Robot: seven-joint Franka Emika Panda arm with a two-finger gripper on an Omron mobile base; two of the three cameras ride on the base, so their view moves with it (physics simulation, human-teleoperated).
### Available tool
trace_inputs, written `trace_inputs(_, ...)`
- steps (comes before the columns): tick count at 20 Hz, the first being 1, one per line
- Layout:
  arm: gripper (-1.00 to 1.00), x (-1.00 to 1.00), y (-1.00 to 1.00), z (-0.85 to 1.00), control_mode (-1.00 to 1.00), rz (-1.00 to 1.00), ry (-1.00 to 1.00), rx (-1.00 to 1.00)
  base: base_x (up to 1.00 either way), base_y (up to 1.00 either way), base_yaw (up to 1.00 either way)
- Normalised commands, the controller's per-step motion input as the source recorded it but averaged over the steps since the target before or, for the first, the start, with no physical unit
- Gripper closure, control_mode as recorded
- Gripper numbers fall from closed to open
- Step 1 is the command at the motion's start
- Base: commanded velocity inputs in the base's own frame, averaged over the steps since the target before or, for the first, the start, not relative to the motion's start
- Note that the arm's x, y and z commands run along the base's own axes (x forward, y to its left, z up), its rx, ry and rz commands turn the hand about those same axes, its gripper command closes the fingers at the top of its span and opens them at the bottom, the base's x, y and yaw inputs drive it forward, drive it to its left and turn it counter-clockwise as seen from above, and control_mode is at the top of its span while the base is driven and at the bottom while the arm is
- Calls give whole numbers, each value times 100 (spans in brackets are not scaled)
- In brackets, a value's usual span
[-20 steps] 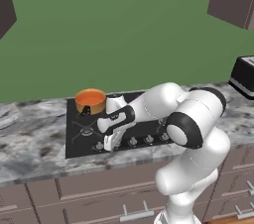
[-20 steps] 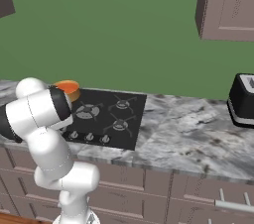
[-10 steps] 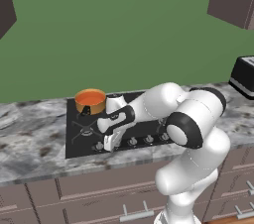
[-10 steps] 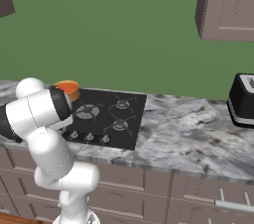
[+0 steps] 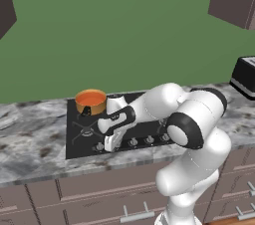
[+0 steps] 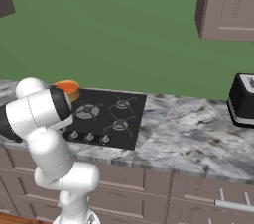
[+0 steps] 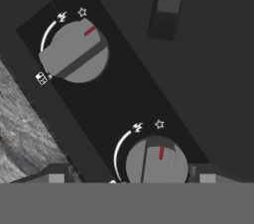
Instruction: Wait until the marinara sauce is simmered to a deep red color and then turn off the stove.
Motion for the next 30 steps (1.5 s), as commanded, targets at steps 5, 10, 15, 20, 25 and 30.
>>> trace_inputs(5, 100, 0, 0, 0, -100, 0, 0, 0, 0, 0, 0)
trace_inputs(10, 100, 0, 0, 0, -100, 0, 0, 0, 0, 0, 0)
trace_inputs(15, 100, 0, 0, 0, -100, 0, 0, 0, 0, 0, 0)
trace_inputs(20, 100, 0, 0, 0, -100, 0, 0, 0, 0, 0, 0)
trace_inputs(25, 100, 0, 0, 0, -100, 0, 0, 0, 0, 0, 0)
trace_inputs(30, 100, 0, 0, 0, -100, 0, 0, 0, 0, 0, 0)
